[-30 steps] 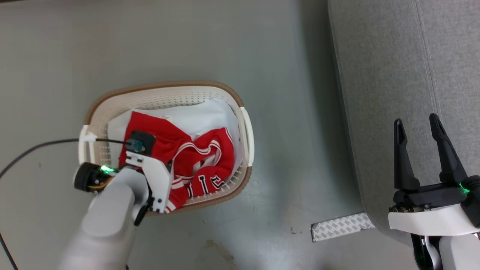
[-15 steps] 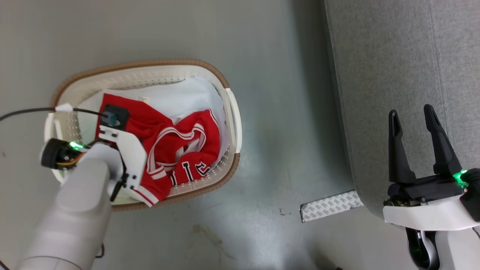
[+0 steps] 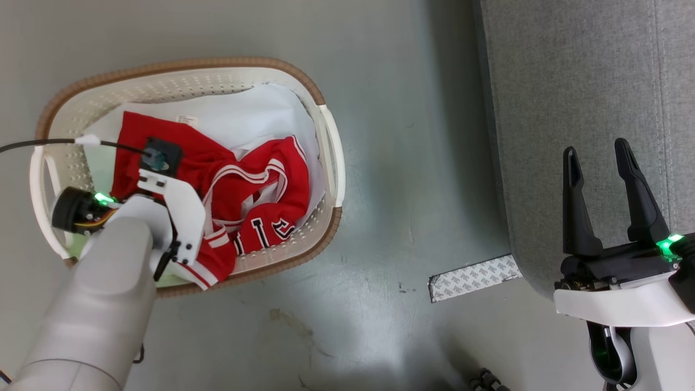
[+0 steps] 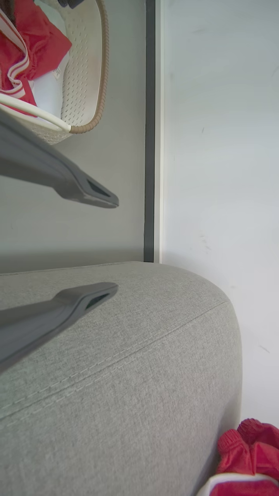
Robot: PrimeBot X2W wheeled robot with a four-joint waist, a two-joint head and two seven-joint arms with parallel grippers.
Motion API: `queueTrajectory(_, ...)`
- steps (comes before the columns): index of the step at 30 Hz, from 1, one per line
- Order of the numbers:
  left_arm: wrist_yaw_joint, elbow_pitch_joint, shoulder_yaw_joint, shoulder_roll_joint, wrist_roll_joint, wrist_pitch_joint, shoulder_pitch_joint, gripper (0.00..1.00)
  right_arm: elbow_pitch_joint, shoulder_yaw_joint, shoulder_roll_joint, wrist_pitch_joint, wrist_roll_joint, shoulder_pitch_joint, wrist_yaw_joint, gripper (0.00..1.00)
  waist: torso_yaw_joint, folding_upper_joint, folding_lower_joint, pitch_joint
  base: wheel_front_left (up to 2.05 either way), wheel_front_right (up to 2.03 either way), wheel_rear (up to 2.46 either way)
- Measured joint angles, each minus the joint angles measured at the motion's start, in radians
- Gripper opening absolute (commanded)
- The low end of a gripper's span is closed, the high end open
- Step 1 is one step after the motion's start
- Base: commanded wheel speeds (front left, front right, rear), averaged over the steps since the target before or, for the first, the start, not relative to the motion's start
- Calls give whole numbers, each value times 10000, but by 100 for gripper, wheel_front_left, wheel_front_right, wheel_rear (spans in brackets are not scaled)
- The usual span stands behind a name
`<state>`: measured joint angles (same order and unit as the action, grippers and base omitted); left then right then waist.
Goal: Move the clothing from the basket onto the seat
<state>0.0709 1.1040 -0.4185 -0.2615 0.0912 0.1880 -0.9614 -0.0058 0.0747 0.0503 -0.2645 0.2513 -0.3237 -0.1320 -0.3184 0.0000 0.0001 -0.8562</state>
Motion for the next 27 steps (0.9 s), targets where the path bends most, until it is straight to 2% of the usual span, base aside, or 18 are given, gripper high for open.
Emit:
queueTrajectory(1, 15, 21, -17, 21, 12, -2, -3, 96, 2, 0, 0, 0, 0, -7, 0, 100, 9, 0, 0, -10, 0, 0, 0)
queueTrajectory(2, 40, 58, -29, 52, 35, 0, -4, 13, 10, -2, 0, 0, 0, -15, 0, 100, 19, 0, 0, -5, 0, 0, 0)
queueTrajectory(3, 94, 92, -54, 100, 61, -2, -4, 0, 17, -6, 0, 0, 0, -23, 0, 100, 34, 0, 0, 11, 0, 0, 0)
queueTrajectory(9, 343, 59, -138, 410, 418, -236, 89, 0, 198, -159, -2, 0, -27, -16, 0, 100, 245, 0, 0, 409, 0, 0, 0)
queueTrajectory(16, 533, -533, -209, 631, 1022, -844, 781, 0, 817, -422, -8, 2, -313, 273, 0, 100, 633, 0, -1, 1460, 0, 0, 0)
queueTrajectory(27, 579, -2635, -161, 616, 2182, -938, 2442, 0, 1618, -880, -6, 2, -512, 1307, 0, 100, 1305, 0, -2, 3718, 0, 0, 0)
